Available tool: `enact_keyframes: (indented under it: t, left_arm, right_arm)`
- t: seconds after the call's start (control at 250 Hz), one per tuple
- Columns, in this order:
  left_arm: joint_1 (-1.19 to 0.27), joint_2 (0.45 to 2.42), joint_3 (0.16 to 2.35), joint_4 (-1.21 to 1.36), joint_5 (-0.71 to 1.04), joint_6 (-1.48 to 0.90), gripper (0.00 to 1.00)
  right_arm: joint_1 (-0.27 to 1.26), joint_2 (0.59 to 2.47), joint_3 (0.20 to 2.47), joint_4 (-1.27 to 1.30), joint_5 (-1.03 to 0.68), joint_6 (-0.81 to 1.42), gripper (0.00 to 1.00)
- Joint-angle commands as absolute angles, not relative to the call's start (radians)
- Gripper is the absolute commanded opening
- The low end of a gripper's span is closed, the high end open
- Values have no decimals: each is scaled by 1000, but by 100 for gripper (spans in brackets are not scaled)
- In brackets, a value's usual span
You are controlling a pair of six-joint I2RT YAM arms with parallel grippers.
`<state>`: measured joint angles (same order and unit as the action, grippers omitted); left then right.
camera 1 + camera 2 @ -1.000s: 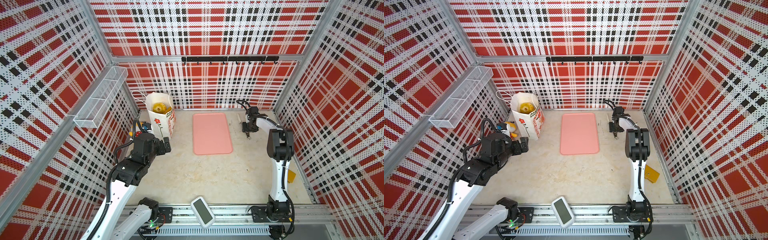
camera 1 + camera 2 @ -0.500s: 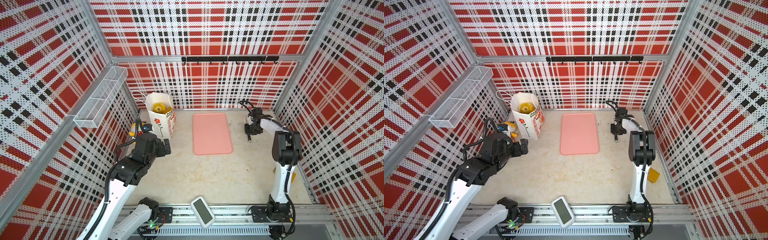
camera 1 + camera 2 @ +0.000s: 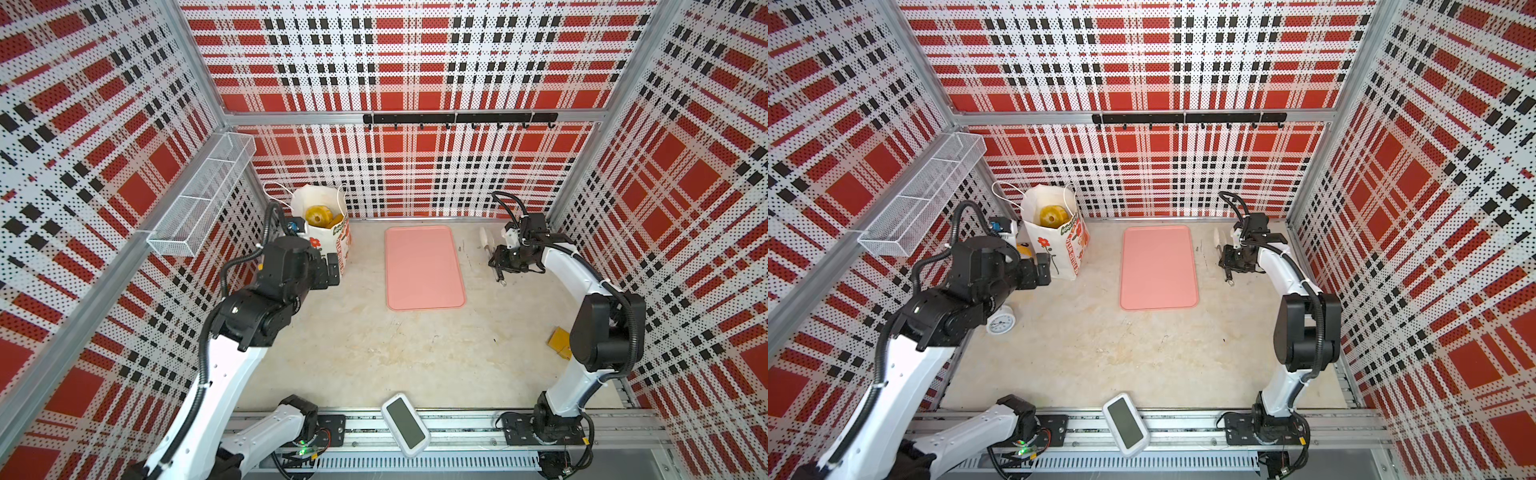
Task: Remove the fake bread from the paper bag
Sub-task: 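Lift the tongs with the right gripper while the left grasps the bag rim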
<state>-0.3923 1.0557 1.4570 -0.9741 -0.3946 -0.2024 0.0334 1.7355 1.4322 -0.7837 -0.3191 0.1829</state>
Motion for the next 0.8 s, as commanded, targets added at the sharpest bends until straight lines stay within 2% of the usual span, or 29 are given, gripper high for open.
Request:
enact_keyframes:
  t: [0.0,0.164,0.352,0.496,0.796]
  left_arm:
    - [-362,1085,1507,-1009,-380,-164,99]
    - [-311,1111,1525,-1009,-308,-165,100]
    - [-143,1159,1575,-1037,-247,-184,99]
    - [-1,1272,1728,-1119,-169,-218,99]
    - [28,1602,2043,-1165,-194,-177,100]
  right_arm:
    - [28,1649,1403,-785,-404,209,40]
    - [26,1578,1365,-793,-429,222,41]
    - [26,1511,1330,-810,-452,227,41]
    - [27,1454,1287,-830,-481,222,40]
    - [34,1242,1083,-704,-524,241,37]
